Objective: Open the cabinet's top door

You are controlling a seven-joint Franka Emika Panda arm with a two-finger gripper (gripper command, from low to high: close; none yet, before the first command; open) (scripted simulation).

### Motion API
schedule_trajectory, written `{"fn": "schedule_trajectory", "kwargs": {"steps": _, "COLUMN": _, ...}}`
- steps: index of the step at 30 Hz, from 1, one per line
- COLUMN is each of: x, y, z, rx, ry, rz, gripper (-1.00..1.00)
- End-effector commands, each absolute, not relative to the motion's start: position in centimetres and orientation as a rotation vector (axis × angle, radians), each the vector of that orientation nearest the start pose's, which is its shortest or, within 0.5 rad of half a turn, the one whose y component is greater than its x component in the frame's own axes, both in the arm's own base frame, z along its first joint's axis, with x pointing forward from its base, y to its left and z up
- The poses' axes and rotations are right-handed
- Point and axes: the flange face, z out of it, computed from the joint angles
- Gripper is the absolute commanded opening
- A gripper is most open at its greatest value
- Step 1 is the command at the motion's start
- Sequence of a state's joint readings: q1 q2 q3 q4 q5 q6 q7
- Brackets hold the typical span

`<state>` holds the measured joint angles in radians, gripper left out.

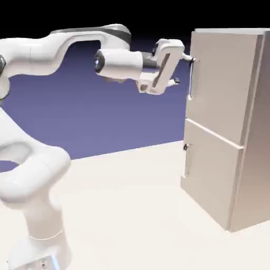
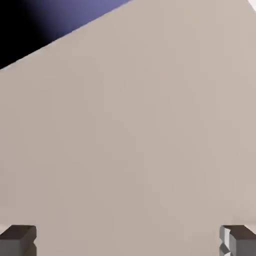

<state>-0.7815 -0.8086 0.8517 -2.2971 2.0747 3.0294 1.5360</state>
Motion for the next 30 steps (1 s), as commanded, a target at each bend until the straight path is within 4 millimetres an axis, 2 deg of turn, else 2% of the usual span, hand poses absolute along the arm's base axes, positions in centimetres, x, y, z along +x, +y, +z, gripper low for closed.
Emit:
{"fn": "schedule_trajectory", "kwargs": {"steps": 1, "x": 40.2, "y": 6.3, "z": 61.2, "rx": 0.013, "ry": 1.673, "rz": -0.090, "gripper": 0.00}}
{"fn": "schedule_trajectory", "kwargs": {"steps": 10, "x": 42.5, "y": 10.7, "z": 58.6, "rx": 0.344, "ry": 1.574, "rz": 0.237, "gripper": 0.00}}
{"fn": "schedule_trajectory", "kwargs": {"steps": 19, "x": 45.6, "y": 15.3, "z": 54.5, "rx": 0.656, "ry": 1.459, "rz": 0.568, "gripper": 0.00}}
{"fn": "schedule_trajectory", "kwargs": {"steps": 20, "x": 45.6, "y": 15.3, "z": 54.5, "rx": 0.656, "ry": 1.459, "rz": 0.568, "gripper": 0.00}}
{"fn": "schedule_trajectory", "kwargs": {"steps": 25, "x": 50.5, "y": 15.0, "z": 54.5, "rx": 0.655, "ry": 1.459, "rz": 0.568, "gripper": 0.00}}
{"fn": "schedule_trajectory", "kwargs": {"steps": 26, "x": 50.6, "y": 15.0, "z": 54.5, "rx": 0.655, "ry": 1.459, "rz": 0.568, "gripper": 0.00}}
{"fn": "schedule_trajectory", "kwargs": {"steps": 27, "x": 50.6, "y": 15.0, "z": 54.5, "rx": 0.655, "ry": 1.459, "rz": 0.568, "gripper": -1.00}}
{"fn": "schedule_trajectory", "kwargs": {"steps": 30, "x": 49.6, "y": 14.5, "z": 54.5, "rx": 0.629, "ry": 1.474, "rz": 0.598, "gripper": -1.00}}
